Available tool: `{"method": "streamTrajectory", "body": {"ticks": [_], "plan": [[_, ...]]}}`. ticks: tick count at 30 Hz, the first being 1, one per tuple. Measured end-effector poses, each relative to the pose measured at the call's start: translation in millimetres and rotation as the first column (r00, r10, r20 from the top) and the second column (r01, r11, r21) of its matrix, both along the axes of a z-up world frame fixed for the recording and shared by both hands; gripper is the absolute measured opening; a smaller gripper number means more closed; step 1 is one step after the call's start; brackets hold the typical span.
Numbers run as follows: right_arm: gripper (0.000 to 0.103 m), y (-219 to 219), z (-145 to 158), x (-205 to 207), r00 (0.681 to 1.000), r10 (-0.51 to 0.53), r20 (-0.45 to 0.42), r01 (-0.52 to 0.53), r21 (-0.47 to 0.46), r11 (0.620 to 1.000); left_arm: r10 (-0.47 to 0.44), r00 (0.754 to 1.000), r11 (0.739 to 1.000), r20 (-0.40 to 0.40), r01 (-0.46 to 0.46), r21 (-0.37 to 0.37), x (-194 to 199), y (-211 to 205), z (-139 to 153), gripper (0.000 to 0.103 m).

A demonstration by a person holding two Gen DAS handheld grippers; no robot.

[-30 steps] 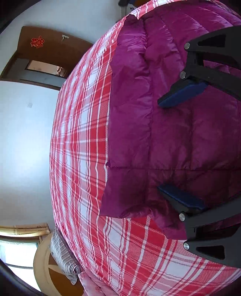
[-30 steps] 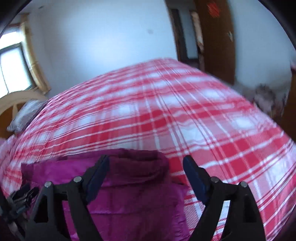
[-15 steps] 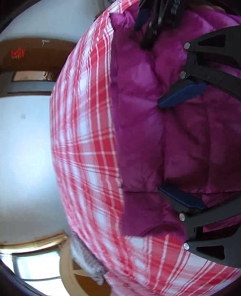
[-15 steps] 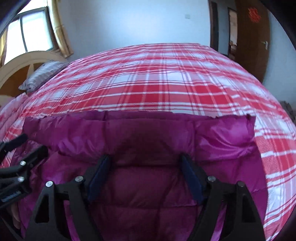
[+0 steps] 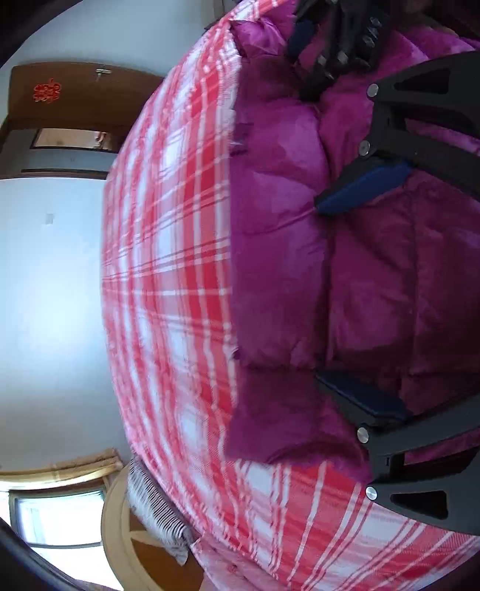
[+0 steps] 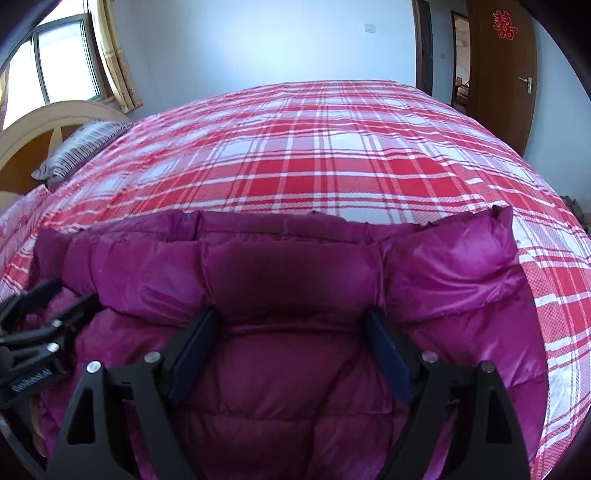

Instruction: Fold large clothes

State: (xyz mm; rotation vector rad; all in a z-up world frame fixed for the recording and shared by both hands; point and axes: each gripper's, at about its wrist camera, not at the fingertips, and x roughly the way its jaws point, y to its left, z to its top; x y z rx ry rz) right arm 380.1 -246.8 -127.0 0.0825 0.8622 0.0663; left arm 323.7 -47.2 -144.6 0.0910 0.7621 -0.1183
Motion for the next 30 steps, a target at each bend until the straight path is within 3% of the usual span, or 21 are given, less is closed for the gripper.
{"method": "streamTrajectory", "body": {"ticks": [4,6,9,16,20,30], "plan": [[0.087,4.0,-3.2,1.9,1.0,0.0,-0.006,-0.001,-0.033,0.999,0.014,0.999,0.999,0.047,-0.016,0.044,5.5,3.9,10.7,0.087],[0.088,3.4,-4.2,1.7,1.0,0.001,-0.008,-0.001,-0.029,1.0,0.048,0.999,0.997,0.002,-0.048,0.057,19.3,11.6,-0.7,0.087],[0.088,3.1,-5.1,2.3,1.0,0.001,-0.012,-0.001,-0.026,1.0,0.067,0.995,0.997,-0.071,-0.069,-0.024,30.7,25.6,-17.0,0.088],[0.089,2.3,-6.0,2.2,1.0,-0.001,-0.014,0.001,-0.023,1.0,0.082,0.992,0.994,-0.092,-0.088,-0.065,34.3,31.8,-27.1,0.096],[0.09,3.9,-7.5,2.6,1.0,-0.005,-0.02,0.004,-0.033,0.999,0.084,0.989,0.994,-0.121,-0.092,-0.059,39.2,30.1,-32.6,0.102],[0.091,6.7,-11.1,5.5,0.999,-0.012,-0.04,0.01,-0.063,0.998,0.088,0.985,0.994,-0.151,-0.096,-0.043,42.8,28.5,-39.6,0.102]]}}
